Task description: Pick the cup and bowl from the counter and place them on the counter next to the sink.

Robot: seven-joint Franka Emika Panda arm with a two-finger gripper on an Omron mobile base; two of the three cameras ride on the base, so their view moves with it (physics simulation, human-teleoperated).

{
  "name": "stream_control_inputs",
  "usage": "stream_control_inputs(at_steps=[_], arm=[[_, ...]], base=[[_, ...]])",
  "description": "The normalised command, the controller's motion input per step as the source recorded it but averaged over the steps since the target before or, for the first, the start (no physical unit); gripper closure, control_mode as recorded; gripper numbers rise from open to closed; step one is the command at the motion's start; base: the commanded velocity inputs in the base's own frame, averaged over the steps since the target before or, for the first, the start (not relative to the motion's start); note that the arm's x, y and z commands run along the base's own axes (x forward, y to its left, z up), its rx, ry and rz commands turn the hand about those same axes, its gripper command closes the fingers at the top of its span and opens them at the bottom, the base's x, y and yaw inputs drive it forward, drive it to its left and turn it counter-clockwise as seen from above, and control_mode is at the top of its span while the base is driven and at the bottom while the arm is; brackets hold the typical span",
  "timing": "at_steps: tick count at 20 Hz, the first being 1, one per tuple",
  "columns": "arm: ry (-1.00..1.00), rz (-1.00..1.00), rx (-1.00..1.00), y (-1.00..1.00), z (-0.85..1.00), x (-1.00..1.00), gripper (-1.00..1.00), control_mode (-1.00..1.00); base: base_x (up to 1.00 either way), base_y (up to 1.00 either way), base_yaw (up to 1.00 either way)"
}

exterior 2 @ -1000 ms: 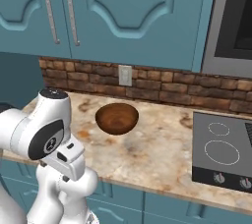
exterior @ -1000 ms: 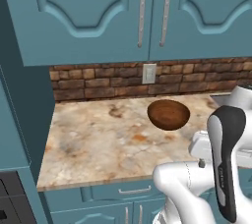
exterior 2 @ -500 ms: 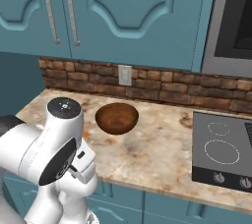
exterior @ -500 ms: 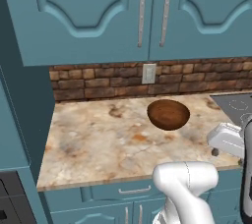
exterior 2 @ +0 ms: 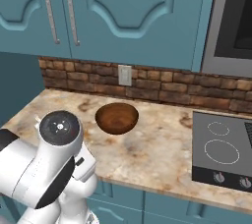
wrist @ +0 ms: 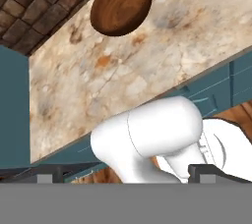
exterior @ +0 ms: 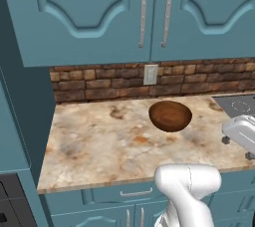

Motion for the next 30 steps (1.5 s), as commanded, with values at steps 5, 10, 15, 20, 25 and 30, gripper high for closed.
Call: stream_control_inputs(at_steps=[5, 10, 15, 20, 25, 30], arm=[[0.0, -0.12, -0.01, 0.0, 0.14, 0.08, -1.0, -1.0], [0.05, -0.09, -0.02, -0.17, 0.0, 0.49, -1.0, -1.0], [0.03, 0.0, 0.0, -0.31, -0.06, 0.71, -1.0, -1.0], [0.0, 0.0, 0.02, -0.14, -0.25, 0.74, -1.0, -1.0], [0.0, 0.0, 0.01, 0.0, -0.27, 0.58, -1.0, -1.0], [0.0, 0.0, 0.0, 0.0, -0.28, 0.39, -1.0, -1.0]], base=[[0.0, 0.0, 0.0], [0.0, 0.0, 0.0], [0.0, 0.0, 0.0], [0.0, 0.0, 0.0], [0.0, 0.0, 0.0], [0.0, 0.0, 0.0]])
